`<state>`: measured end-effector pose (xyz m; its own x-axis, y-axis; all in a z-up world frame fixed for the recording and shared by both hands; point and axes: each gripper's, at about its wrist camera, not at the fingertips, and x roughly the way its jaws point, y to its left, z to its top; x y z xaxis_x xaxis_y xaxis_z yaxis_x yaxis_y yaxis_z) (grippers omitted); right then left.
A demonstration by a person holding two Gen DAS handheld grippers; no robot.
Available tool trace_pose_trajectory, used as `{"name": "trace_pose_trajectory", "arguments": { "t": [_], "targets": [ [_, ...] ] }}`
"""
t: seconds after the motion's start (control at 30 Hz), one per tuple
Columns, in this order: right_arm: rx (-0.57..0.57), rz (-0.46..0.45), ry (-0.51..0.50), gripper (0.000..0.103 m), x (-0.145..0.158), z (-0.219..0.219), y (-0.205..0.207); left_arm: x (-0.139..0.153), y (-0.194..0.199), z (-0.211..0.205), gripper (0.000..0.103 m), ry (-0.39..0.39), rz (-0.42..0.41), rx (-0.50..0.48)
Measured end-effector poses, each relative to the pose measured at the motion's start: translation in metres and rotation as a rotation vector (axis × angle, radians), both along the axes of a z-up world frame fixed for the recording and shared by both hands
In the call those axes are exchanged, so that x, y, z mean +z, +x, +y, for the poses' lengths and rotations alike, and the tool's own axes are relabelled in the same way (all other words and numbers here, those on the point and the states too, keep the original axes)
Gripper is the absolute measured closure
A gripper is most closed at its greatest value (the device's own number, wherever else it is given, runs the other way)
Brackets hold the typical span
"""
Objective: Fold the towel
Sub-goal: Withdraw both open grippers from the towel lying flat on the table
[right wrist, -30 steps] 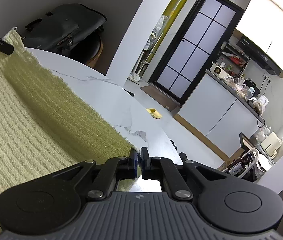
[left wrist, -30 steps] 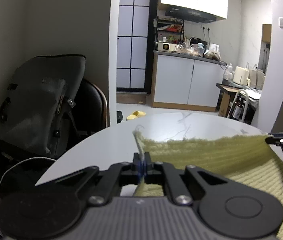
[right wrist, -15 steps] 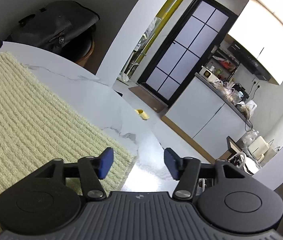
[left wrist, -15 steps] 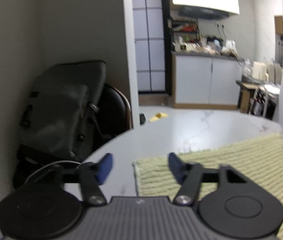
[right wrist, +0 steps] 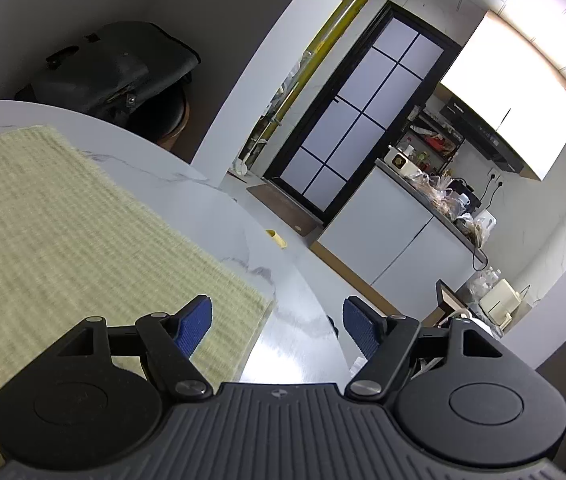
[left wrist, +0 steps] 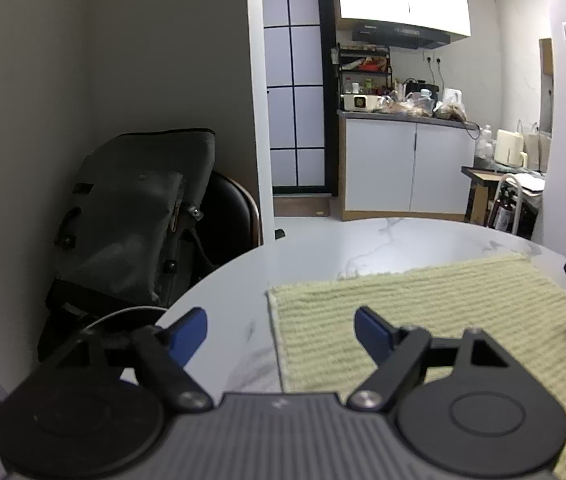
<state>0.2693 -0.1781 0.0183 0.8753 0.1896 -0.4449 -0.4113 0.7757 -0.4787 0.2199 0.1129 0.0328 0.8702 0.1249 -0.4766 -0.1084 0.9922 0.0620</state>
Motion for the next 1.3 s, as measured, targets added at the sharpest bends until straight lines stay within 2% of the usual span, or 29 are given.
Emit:
{"name": "trace_pose_trajectory", "arguments": {
  "t": [0.23, 0.53, 1.0, 1.3],
  "targets": [
    [-0.025, 0.025, 0.046, 0.026, 0.005, -0.014, -0.040, 0.001, -0.032, -0.008, 0.020, 0.020, -0.017, -0.036],
    [-0.040, 0.057, 0.081, 0.026, 0.003, -0.031, -0.079, -0.001, -0.066, -0.012, 0.020, -0.049, -0.029, -0.057],
    [-0.074, 0.122, 0.212, 0.026, -0.007, -0.062, -0.122, -0.003, -0.109, -0.022, 0.020, -0.063, -0.053, -0.094],
    [-0.055, 0.175, 0.283, 0.026, -0.025, -0.068, -0.150, -0.008, -0.140, -0.037, 0.020, -0.022, -0.054, -0.148]
  ]
}}
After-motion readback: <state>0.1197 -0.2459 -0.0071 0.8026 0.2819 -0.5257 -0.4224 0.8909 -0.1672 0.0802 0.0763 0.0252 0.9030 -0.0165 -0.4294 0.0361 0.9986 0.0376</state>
